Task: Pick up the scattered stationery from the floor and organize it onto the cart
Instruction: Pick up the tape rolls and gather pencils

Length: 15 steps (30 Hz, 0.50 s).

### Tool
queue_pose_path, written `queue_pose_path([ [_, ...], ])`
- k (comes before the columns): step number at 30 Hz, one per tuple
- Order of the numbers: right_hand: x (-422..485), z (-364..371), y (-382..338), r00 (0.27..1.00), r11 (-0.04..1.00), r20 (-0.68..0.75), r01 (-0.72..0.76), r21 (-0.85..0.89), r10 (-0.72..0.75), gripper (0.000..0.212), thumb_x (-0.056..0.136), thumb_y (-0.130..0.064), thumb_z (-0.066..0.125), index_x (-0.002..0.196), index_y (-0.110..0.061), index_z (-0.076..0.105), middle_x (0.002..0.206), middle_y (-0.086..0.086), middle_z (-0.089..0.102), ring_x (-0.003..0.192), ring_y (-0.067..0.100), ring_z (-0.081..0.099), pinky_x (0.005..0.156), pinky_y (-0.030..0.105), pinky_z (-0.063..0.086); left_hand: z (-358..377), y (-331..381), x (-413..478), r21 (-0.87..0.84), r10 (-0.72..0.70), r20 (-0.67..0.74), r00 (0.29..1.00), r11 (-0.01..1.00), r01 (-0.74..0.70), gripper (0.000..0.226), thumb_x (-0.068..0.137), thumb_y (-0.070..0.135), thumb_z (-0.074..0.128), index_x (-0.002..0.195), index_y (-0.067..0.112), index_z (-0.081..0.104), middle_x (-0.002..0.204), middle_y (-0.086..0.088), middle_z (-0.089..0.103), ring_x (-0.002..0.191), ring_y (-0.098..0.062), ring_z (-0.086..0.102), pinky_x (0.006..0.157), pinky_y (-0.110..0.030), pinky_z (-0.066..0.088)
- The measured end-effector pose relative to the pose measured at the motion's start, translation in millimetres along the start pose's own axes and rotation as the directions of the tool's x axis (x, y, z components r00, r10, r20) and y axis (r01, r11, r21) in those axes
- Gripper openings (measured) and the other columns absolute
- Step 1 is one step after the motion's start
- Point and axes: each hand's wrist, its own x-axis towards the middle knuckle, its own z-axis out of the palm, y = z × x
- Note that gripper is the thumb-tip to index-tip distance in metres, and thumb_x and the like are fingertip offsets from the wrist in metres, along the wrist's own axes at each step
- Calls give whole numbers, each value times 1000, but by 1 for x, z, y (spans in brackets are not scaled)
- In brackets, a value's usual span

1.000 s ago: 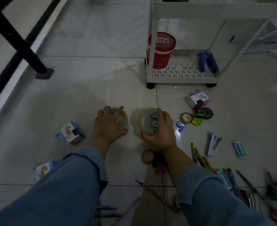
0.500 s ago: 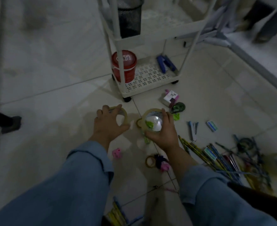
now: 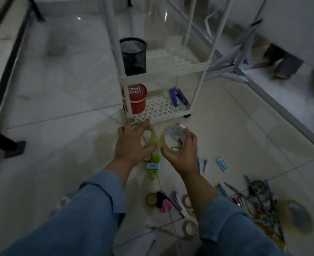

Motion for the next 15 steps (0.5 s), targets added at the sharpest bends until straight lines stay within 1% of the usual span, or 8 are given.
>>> queue_pose_path([
  [3, 28, -21, -1, 997, 996, -27, 71, 52, -70, 104, 56, -51, 71, 140, -4, 33, 135, 15, 37, 125, 24, 43, 103, 38, 43, -4, 31, 7, -12, -22, -56, 998, 1000, 21, 82, 67, 53, 65, 141, 42, 31, 147, -6, 20, 128, -30, 22, 98, -35, 34],
  [5, 49, -37, -5, 993, 989, -48, 113, 91, -109, 103, 56, -51, 68, 138, 1, 34, 133, 17, 34, 121, 17, 41, 102, 25, 40, -7, 50, 19, -55, -47, -95, 994, 998, 42, 81, 66, 49, 70, 139, 38, 36, 143, -6, 23, 127, -28, 23, 100, -34, 33],
  [7, 71, -57, -12, 989, 983, -57, 142, 120, -136, 104, 56, -51, 65, 139, 1, 32, 132, 16, 29, 116, 12, 38, 93, 10, 34, -8, 68, 31, -96, -78, -154, 985, 993, 64, 82, 61, 49, 71, 135, 31, 40, 138, -6, 27, 126, -28, 25, 102, -37, 34],
  [9, 93, -76, -21, 988, 979, -38, 153, 136, -149, 104, 57, -45, 72, 141, -2, 29, 132, 13, 25, 114, 12, 39, 87, 5, 32, -11, 84, 44, -122, -130, -187, 974, 987, 108, 87, 62, 46, 76, 137, 26, 35, 139, -6, 28, 128, -28, 26, 103, -36, 32],
  [11, 120, -92, -31, 983, 976, -16, 182, 116, -181, 101, 61, -29, 83, 142, -4, 28, 135, 16, 28, 120, 21, 41, 92, 8, 32, -17, 100, 58, -130, -158, -209, 965, 983, 133, 91, 64, 41, 79, 140, 22, 32, 141, -7, 29, 131, -27, 26, 104, -33, 31],
  [12, 135, -98, -35, 978, 972, -10, 210, 106, -210, 98, 63, -27, 83, 142, -5, 30, 135, 16, 31, 122, 25, 42, 96, 14, 35, -22, 108, 65, -121, -152, -219, 964, 984, 128, 92, 64, 40, 80, 140, 20, 32, 141, -7, 30, 131, -26, 27, 103, -31, 31],
  [14, 166, -107, -50, 958, 956, 2, 287, 60, -287, 91, 64, -40, 77, 140, -11, 36, 132, 14, 41, 121, 28, 44, 100, 24, 35, -34, 120, 80, -73, -118, -239, 964, 992, 103, 91, 62, 37, 82, 138, 17, 36, 138, -10, 35, 129, -28, 32, 101, -31, 35],
  [15, 179, -109, -59, 944, 944, 3, 330, 27, -330, 87, 63, -47, 72, 137, -13, 41, 129, 13, 45, 120, 28, 44, 99, 23, 31, -40, 124, 87, -49, -101, -249, 963, 995, 92, 91, 60, 36, 83, 137, 15, 39, 136, -12, 38, 127, -30, 35, 100, -35, 38],
])
